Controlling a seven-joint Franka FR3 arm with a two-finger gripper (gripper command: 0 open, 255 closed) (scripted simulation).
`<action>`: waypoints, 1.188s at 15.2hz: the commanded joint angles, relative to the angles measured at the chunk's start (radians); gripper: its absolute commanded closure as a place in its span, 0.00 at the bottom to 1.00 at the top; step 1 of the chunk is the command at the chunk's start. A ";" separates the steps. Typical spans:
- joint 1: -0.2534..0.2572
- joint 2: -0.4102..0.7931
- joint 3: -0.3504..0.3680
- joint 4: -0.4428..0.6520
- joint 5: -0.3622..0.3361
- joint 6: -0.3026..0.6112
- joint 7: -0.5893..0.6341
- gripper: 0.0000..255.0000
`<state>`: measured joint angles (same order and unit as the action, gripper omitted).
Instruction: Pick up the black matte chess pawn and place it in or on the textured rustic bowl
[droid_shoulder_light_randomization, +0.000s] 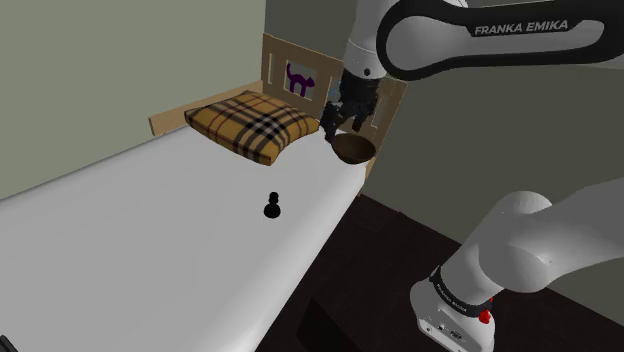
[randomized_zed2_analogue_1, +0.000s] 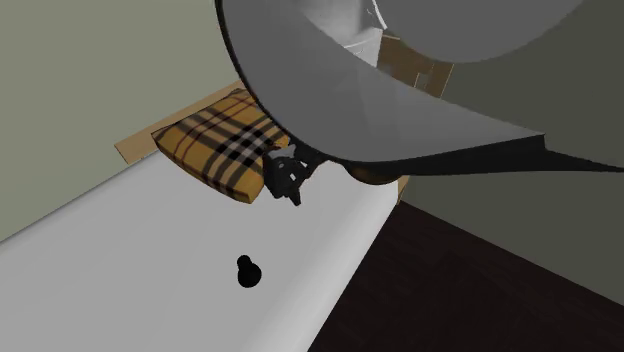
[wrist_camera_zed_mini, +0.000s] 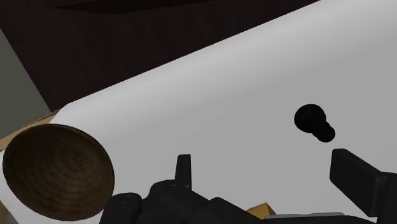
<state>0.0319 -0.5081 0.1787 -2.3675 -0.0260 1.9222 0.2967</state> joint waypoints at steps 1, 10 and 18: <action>0.004 0.059 0.023 0.003 0.006 0.040 0.032 0.00; 0.020 0.374 0.111 0.086 -0.012 0.194 0.176 0.00; 0.051 0.644 0.146 0.213 -0.069 0.273 0.294 0.00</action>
<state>0.0818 0.1197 0.3249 -2.1627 -0.0912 2.1904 0.5863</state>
